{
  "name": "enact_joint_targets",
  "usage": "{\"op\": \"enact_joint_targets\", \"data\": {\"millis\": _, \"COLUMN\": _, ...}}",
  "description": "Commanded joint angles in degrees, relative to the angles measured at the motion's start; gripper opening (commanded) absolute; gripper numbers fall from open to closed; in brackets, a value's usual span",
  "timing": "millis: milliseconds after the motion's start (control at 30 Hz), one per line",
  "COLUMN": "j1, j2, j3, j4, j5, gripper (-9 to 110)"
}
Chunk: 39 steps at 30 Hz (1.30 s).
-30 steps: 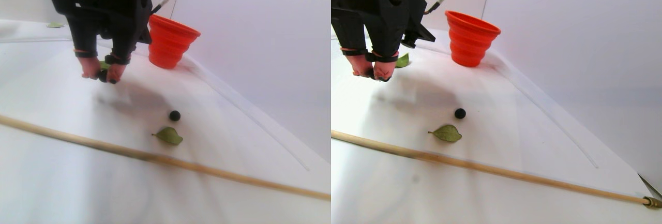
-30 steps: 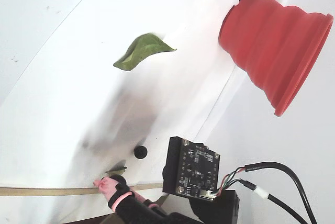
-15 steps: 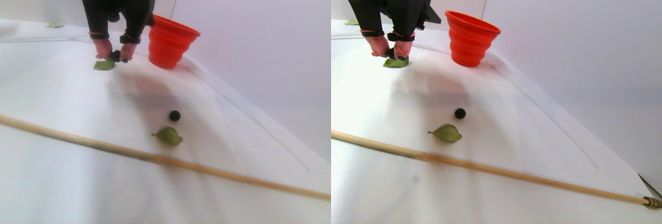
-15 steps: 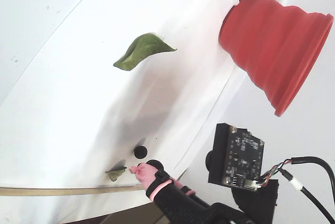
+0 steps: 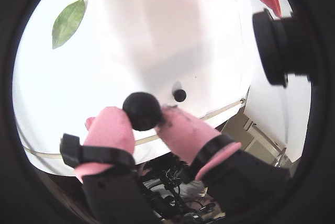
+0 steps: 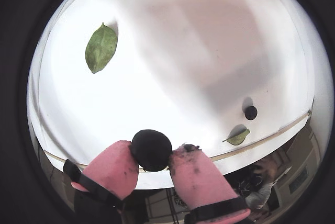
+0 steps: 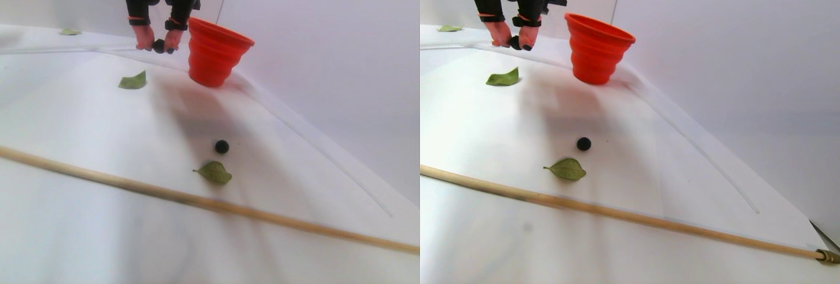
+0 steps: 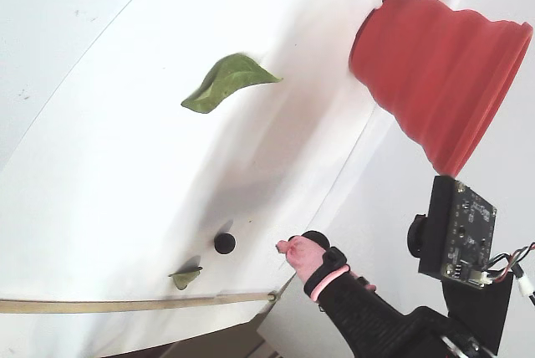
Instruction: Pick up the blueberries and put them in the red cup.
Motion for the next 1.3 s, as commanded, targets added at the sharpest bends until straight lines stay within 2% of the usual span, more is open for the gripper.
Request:
{"op": "enact_joint_targets", "data": {"millis": 0, "j1": 2.3, "j2": 4.1, "j3": -5.5, "j4": 0.9, "j5": -0.7, "gripper": 11}}
{"op": "enact_joint_targets", "data": {"millis": 1267, "j1": 11.1, "j2": 0.7, "j3": -24.8, "j4": 1.7, "j5": -4.8, "gripper": 11}}
